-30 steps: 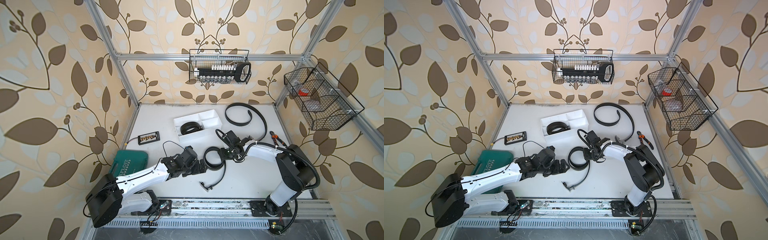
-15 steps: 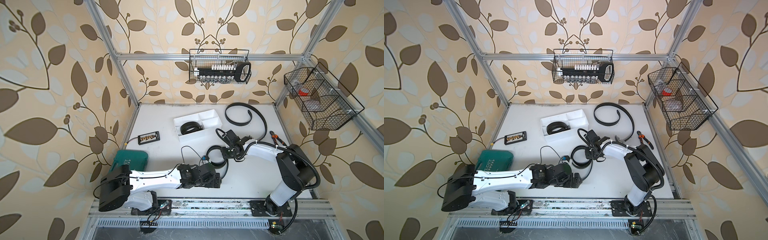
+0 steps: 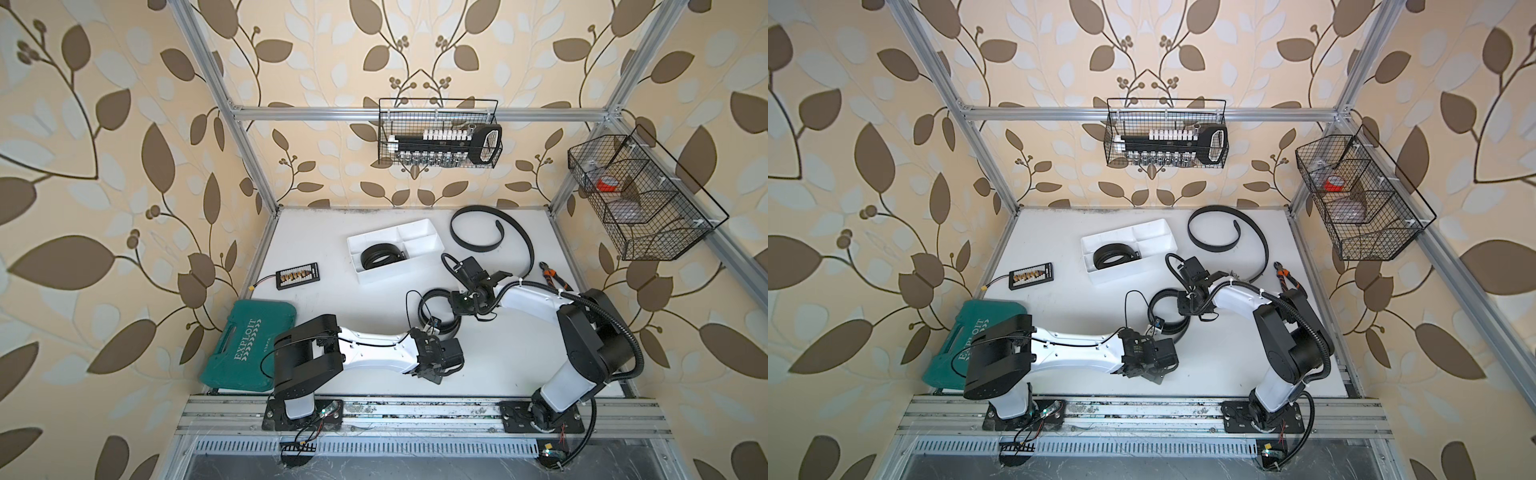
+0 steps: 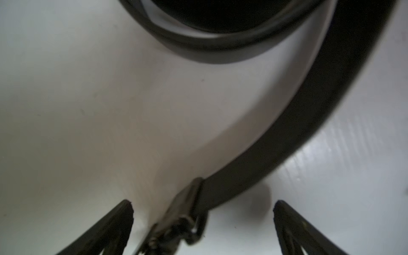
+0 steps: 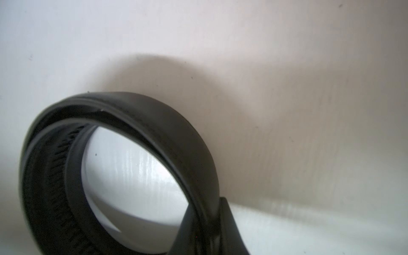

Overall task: Place the belts into the storage roll
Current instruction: Roll the belt at the center of the board.

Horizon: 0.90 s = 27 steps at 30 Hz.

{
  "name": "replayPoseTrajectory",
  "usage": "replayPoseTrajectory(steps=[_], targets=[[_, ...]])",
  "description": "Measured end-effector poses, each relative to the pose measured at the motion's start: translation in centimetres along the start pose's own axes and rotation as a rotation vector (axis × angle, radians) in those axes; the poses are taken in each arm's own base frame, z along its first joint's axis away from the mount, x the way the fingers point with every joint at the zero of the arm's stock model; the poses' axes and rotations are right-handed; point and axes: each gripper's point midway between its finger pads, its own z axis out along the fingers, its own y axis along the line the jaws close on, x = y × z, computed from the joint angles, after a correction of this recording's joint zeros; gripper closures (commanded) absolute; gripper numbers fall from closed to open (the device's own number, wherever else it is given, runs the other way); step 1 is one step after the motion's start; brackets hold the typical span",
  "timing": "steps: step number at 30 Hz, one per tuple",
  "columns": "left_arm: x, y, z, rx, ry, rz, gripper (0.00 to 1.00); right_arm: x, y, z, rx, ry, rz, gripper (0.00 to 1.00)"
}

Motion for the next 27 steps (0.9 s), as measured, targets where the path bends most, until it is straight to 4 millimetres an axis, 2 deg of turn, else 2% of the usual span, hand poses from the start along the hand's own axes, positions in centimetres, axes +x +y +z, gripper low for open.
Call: replayPoseTrajectory(steps=[5,9,13,15,20,24,27], targets=[[-2.2,2.7,1.0,-0.094,-0.007,-0.027,0.01,0.7,-0.3,-0.2,-0.011,0.000,0.006,1.00],[-5.0,5.4,2.4,-0.164,-0.015,-0.041,0.01,0.9,-0.3,-0.2,-0.025,-0.017,0.017,1.00],[-8.2,6.8,3.0,-0.220,-0.042,-0.023,0.01,1.0,-0.4,-0.2,-0.036,-0.033,0.034,1.00],[-9.0,7.2,2.9,-0.232,-0.054,-0.011,0.01,0.9,-0.4,-0.1,-0.037,-0.033,0.041,1.00],[-8.9,8.2,2.1,-0.251,-0.070,-0.018,0.01,0.9,-0.3,-0.1,-0.040,-0.026,0.043,1.00],[-7.0,10.9,0.0,-0.297,-0.070,-0.056,0.01,0.8,-0.1,0.0,-0.037,0.001,0.044,1.00],[-5.5,12.1,-2.1,-0.250,-0.082,-0.129,0.01,0.7,0.1,0.1,-0.037,0.020,0.044,1.00]])
